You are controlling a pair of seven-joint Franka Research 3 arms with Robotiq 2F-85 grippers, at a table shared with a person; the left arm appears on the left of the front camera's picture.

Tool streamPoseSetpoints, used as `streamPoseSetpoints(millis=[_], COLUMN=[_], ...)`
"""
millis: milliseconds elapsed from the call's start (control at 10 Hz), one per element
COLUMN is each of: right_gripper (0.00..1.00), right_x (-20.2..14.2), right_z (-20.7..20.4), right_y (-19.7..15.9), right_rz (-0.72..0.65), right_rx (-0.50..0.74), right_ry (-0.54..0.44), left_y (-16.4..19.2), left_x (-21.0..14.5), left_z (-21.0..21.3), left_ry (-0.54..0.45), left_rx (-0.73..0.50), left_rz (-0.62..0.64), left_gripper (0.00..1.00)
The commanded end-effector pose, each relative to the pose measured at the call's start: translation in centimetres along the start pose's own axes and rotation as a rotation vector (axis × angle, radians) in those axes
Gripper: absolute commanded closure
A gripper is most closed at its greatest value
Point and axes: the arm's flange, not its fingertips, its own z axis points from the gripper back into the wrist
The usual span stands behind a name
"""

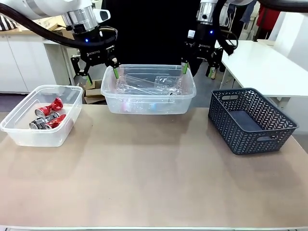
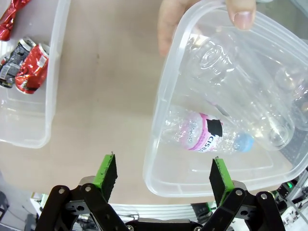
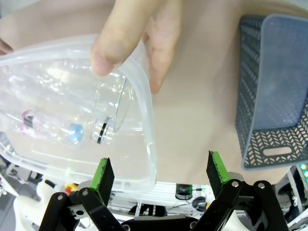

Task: Sort the waste into each basket.
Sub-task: Release the Organizing box you were holding.

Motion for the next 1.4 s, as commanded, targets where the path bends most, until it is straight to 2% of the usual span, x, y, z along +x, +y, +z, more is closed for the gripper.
streamPoseSetpoints(millis=[0,500,700,800,900,1000,1100,1200,1300], right_gripper=[0.0,0.0,0.0,0.0,0.0,0.0,0.0,0.0,0.0], right_x=[-0.1,0.0,-9.4,-15.5,-20.3,-24.3,-26.8,-28.1,-29.2], right_z=[0.1,0.0,3.6,4.5,4.6,4.3,3.4,2.3,0.4], right_y=[-0.1,0.0,-3.7,-6.1,-7.5,-8.8,-10.2,-12.5,-16.1], right_rz=[0.003,-0.001,0.101,0.164,0.133,0.087,0.049,-0.007,-0.051], right_rx=[0.01,0.0,0.125,0.234,0.351,0.489,0.618,0.778,0.967], right_ry=[0.004,0.0,-0.075,-0.087,-0.107,-0.151,-0.196,-0.214,-0.272], left_y=[0.1,0.0,3.2,6.3,8.5,10.4,12.3,14.1,16.6], left_x=[0.0,0.0,-4.3,-8.3,-11.7,-14.6,-16.7,-18.6,-20.2], left_z=[0.1,0.0,4.3,6.5,7.7,8.2,8.1,7.6,6.2], left_ry=[-0.003,0.0,0.003,0.043,0.06,0.098,0.08,0.031,-0.027], left_rx=[0.003,0.0,-0.101,-0.18,-0.271,-0.428,-0.607,-0.813,-1.001], left_rz=[-0.001,0.0,-0.045,-0.099,-0.166,-0.274,-0.314,-0.31,-0.272], left_gripper=[0.0,0.0,0.0,0.0,0.0,0.0,0.0,0.0,0.0])
